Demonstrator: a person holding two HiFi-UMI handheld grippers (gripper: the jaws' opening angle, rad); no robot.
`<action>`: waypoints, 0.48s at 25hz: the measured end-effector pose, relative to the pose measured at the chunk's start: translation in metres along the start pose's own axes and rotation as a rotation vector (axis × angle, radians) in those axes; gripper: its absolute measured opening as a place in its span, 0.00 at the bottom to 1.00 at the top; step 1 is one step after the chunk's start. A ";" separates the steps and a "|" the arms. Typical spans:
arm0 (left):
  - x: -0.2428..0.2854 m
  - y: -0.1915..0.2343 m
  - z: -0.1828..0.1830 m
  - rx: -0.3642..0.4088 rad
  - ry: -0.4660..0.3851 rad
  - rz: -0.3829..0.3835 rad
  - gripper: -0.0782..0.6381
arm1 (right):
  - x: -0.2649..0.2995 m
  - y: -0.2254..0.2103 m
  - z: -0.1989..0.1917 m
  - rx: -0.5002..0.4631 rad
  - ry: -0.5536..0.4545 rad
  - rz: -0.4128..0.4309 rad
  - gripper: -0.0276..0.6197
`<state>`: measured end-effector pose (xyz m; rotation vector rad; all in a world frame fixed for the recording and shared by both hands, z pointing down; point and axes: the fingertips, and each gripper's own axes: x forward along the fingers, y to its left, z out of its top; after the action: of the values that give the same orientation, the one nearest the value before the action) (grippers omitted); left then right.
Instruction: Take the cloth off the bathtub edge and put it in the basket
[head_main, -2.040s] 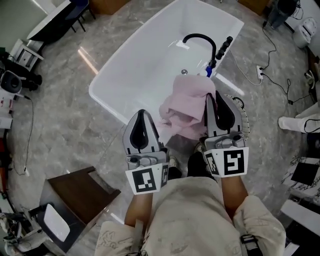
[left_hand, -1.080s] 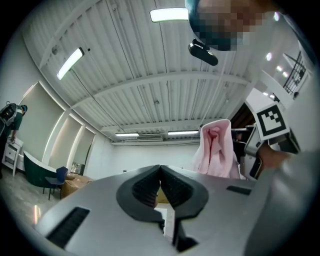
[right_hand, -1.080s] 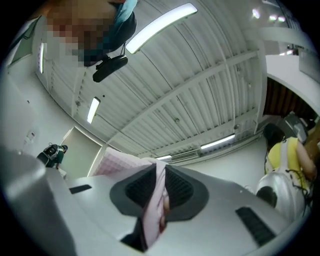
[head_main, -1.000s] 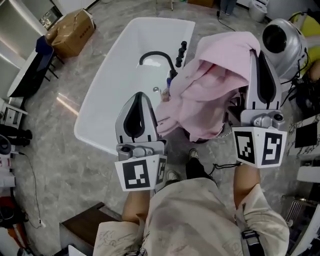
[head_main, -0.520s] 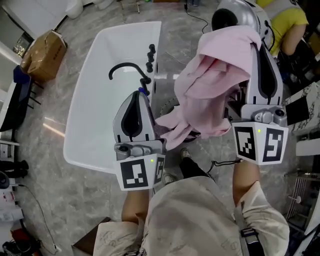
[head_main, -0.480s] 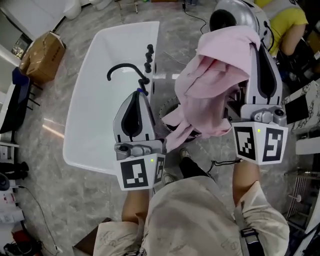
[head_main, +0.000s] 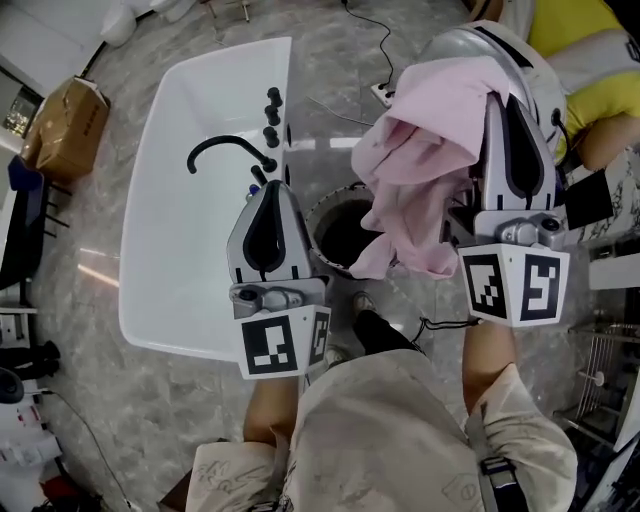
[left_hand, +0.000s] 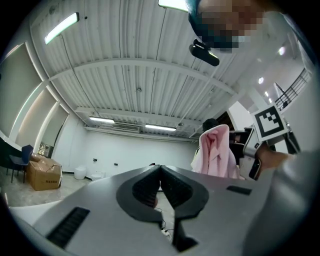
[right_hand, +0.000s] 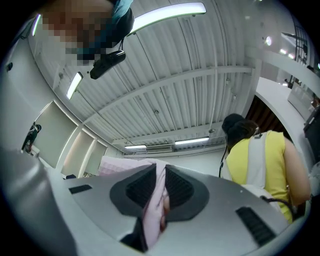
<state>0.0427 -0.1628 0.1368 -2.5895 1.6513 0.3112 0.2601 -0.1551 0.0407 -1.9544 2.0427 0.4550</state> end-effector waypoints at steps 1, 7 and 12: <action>0.003 -0.002 -0.003 -0.001 0.007 -0.001 0.11 | 0.001 -0.002 -0.007 0.004 0.015 0.001 0.11; 0.014 -0.011 -0.026 0.006 0.055 0.001 0.11 | -0.007 -0.005 -0.068 0.051 0.139 0.018 0.11; 0.016 -0.012 -0.045 0.026 0.090 0.011 0.11 | -0.019 0.010 -0.115 0.074 0.221 0.051 0.11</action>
<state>0.0661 -0.1787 0.1771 -2.6127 1.6859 0.1739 0.2527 -0.1840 0.1535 -1.9893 2.2125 0.1769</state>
